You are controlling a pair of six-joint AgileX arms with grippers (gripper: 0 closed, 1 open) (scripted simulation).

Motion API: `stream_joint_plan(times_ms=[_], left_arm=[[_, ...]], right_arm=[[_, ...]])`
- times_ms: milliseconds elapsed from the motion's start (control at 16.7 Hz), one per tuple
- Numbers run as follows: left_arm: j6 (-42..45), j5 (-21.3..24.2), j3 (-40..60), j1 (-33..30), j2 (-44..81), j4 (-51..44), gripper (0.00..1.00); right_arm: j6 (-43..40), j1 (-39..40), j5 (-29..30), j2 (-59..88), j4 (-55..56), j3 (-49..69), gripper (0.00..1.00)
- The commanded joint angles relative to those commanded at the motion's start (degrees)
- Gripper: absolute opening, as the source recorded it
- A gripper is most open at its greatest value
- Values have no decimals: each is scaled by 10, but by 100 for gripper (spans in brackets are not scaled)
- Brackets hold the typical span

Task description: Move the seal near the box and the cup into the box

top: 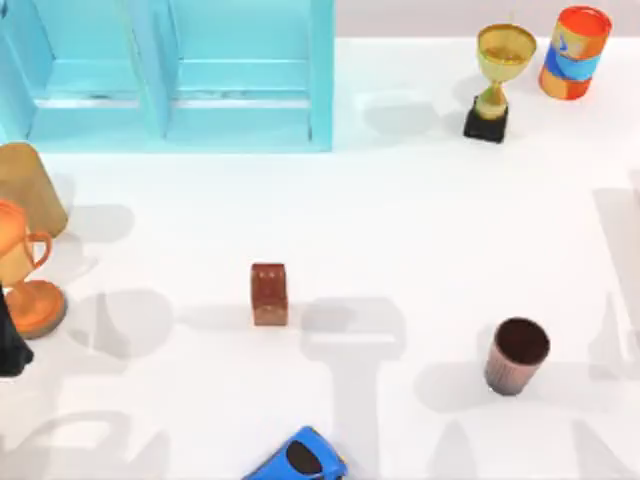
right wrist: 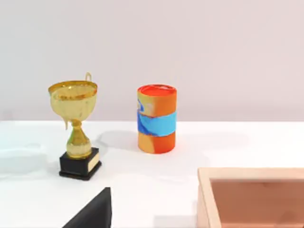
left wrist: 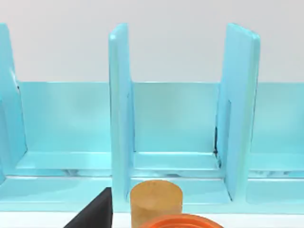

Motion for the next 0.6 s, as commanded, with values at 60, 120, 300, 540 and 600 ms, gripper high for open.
stream_joint_plan(times_ms=[60,120,300,540,600], left_arm=[[0,0,0,0,0,0,100],[0,0,0,0,0,0,100],[0,0,0,0,0,0,100],[0,0,0,0,0,0,100],[0,0,0,0,0,0,100]], right_arm=[[0,0,0,0,0,0,100],[0,0,0,0,0,0,100],[2,11,1,28,-20,22,100],[17,51,5,134,-91,112,100],[25,66,7,170,-115,145,100]])
